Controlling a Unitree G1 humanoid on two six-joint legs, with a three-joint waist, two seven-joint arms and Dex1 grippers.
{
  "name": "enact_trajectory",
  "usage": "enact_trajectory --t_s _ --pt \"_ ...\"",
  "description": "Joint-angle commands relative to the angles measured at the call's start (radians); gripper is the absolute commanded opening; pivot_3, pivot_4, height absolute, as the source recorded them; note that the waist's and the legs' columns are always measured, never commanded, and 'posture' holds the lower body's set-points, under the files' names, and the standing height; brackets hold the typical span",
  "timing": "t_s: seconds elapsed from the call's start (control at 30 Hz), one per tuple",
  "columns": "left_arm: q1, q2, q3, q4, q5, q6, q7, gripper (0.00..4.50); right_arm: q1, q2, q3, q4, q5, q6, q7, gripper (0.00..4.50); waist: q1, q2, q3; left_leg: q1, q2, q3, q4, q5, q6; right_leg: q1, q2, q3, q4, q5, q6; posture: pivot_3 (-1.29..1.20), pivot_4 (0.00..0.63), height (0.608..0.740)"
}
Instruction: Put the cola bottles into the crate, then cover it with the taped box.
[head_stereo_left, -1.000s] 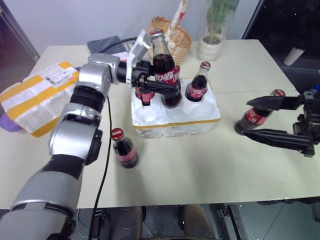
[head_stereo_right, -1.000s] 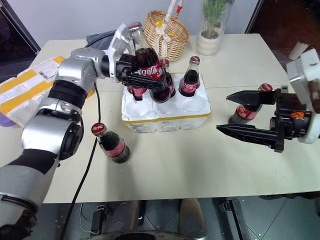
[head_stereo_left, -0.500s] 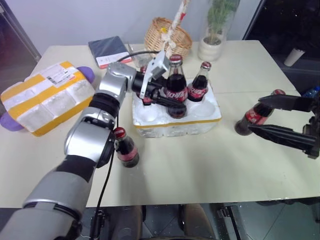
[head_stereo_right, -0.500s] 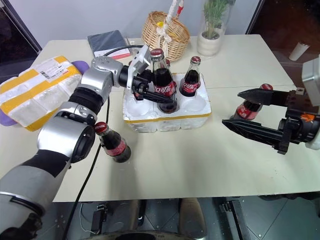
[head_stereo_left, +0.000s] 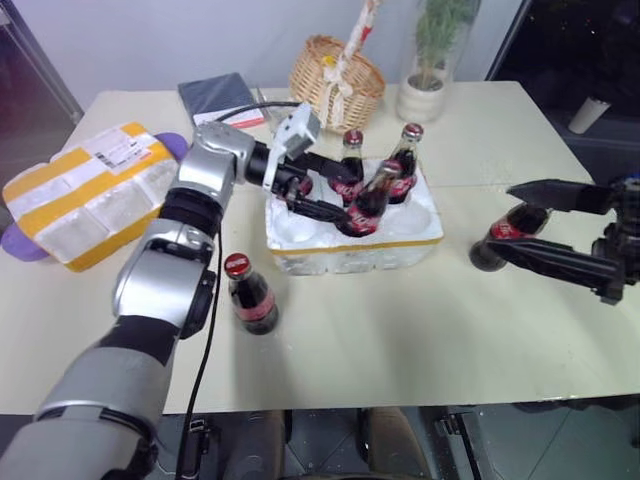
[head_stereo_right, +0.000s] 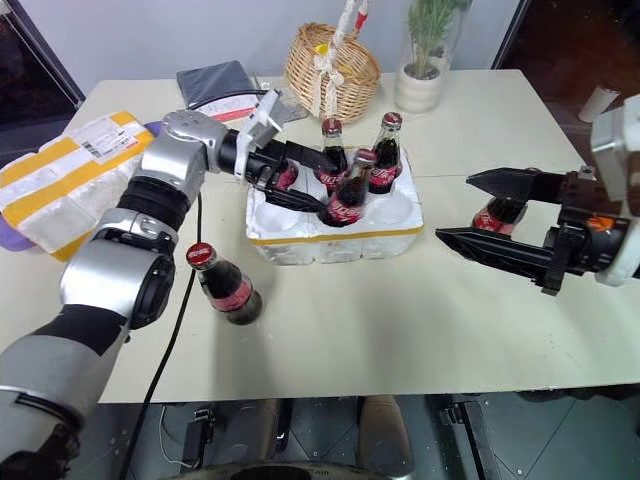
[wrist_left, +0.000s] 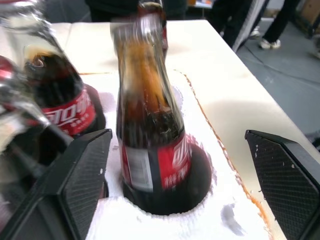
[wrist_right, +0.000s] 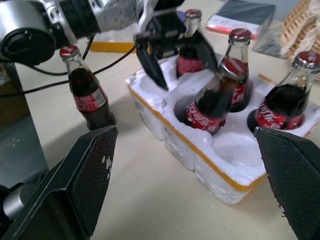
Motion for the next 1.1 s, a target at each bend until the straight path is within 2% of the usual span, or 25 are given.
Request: enact_trajectory --t_s 0.03,0.2,0.33,0.47,0.57,0.7,0.83,0.93,1.1 --pt "-0.021 0.081 0.019 -0.108 -0.121 0.138 -0.004 4.46 -0.03 -0.013 0.024 0.025 -0.022 -0.043 0.016 4.5 -0.004 0.0 0.0 0.0 0.0 0.0 0.0 0.0 0.0 0.0 0.0 0.0 0.0 0.0 0.0 0.0 0.15 0.74" --pt "0.013 0.271 0.029 -0.296 -0.286 0.352 -0.004 4.46 -0.072 -0.008 0.114 0.047 -0.061 -0.087 0.052 4.5 -0.007 0.0 0.0 0.0 0.0 0.0 0.0 0.0 0.0 -0.001 0.0 0.0 0.001 0.0 0.0 0.0 0.15 0.74" --pt "0.121 0.463 0.01 -0.497 -0.405 0.425 -0.004 4.46 -0.086 0.006 0.195 0.033 -0.121 -0.139 0.096 4.5 -0.009 0.001 0.0 0.001 0.0 0.0 -0.001 0.0 0.0 0.0 0.0 0.0 0.001 0.0 0.0 0.0 0.15 0.74" --pt "0.281 0.697 0.05 -0.676 -0.506 0.473 -0.004 4.46 -0.135 0.064 0.37 0.007 -0.196 -0.203 0.115 4.5 -0.02 0.0 0.0 0.001 0.001 -0.001 -0.001 0.0 0.0 0.0 0.0 0.0 0.001 0.0 0.0 0.0 0.15 0.74" --pt "0.397 0.798 0.111 -0.781 -0.548 0.483 -0.004 4.46 -0.215 0.112 0.486 0.019 -0.246 -0.231 0.124 4.5 -0.024 0.001 0.0 0.001 0.001 -0.001 -0.001 0.0 0.0 0.0 0.0 0.0 0.001 0.0 0.0 0.0 0.15 0.74" --pt "0.578 0.864 0.217 -0.917 -0.557 0.5 -0.004 4.46 -0.285 0.145 0.549 0.058 -0.272 -0.234 0.153 4.5 -0.02 0.001 0.0 0.001 0.0 -0.001 -0.001 0.0 0.0 0.0 0.0 0.0 0.001 -0.001 0.0 0.0 0.15 0.74" --pt "0.873 0.885 0.361 -1.079 -0.518 0.456 0.034 4.46 -0.332 0.144 0.549 0.086 -0.256 -0.216 0.193 4.5 -0.023 0.001 0.0 0.001 0.001 -0.001 -0.002 0.0 0.0 0.0 0.0 0.0 0.0 -0.001 -0.001 0.0 0.15 0.74" --pt "1.015 0.856 0.448 -1.16 -0.514 0.443 0.081 4.46 -0.342 0.134 0.542 0.084 -0.238 -0.202 0.229 4.5 -0.024 0.001 0.0 0.001 0.001 -0.001 -0.002 0.0 0.0 -0.001 0.0 0.0 0.0 -0.001 -0.001 0.0 0.15 0.74" --pt "1.114 0.778 0.471 -1.274 -0.533 0.461 0.19 4.46 -0.351 0.128 0.548 0.079 -0.248 -0.194 0.247 4.5 -0.014 0.001 0.0 0.001 0.001 0.0 -0.001 0.0 0.0 0.001 0.0 0.0 0.0 -0.001 -0.001 0.0 0.15 0.74"
